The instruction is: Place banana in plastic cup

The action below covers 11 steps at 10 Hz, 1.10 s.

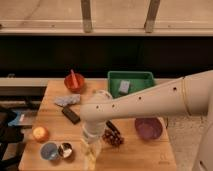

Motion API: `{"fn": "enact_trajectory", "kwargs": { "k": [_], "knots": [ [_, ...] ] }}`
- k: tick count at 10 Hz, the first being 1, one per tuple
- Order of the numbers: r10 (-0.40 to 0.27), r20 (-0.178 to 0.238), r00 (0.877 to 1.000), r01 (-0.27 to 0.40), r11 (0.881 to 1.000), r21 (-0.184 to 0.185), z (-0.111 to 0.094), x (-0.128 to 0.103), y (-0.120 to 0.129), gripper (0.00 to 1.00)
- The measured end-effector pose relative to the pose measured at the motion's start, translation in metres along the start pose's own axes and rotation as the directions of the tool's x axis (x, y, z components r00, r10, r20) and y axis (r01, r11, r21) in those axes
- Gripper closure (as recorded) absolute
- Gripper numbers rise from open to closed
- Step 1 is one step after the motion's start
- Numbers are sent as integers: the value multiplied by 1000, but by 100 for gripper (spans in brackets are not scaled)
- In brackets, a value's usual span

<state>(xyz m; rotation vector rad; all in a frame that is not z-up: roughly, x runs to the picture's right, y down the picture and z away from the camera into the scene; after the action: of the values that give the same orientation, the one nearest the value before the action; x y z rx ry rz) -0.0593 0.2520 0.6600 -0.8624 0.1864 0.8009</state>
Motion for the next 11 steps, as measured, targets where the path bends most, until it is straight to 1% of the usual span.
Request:
{"fn": "enact_trajectory", "kwargs": {
  "k": [2,3,4,5,6,9,11],
  "knots": [
    [5,-1,1000,-5,1000,9,-1,2,0,77],
    [6,-1,1000,-6,1000,12,-2,3,0,89],
    [9,3,1000,-9,1000,12,-3,3,-1,96],
    [13,9,1000,-13,1000,15,-4,4,-2,100],
    [19,19,1000,-19,1000,20,-8,4,-5,100],
    [41,74,996,-46,997,69,-40,-2,-25,100],
    [26,100,995,-36,995,97,-56,-14,-29,100]
  ]
}}
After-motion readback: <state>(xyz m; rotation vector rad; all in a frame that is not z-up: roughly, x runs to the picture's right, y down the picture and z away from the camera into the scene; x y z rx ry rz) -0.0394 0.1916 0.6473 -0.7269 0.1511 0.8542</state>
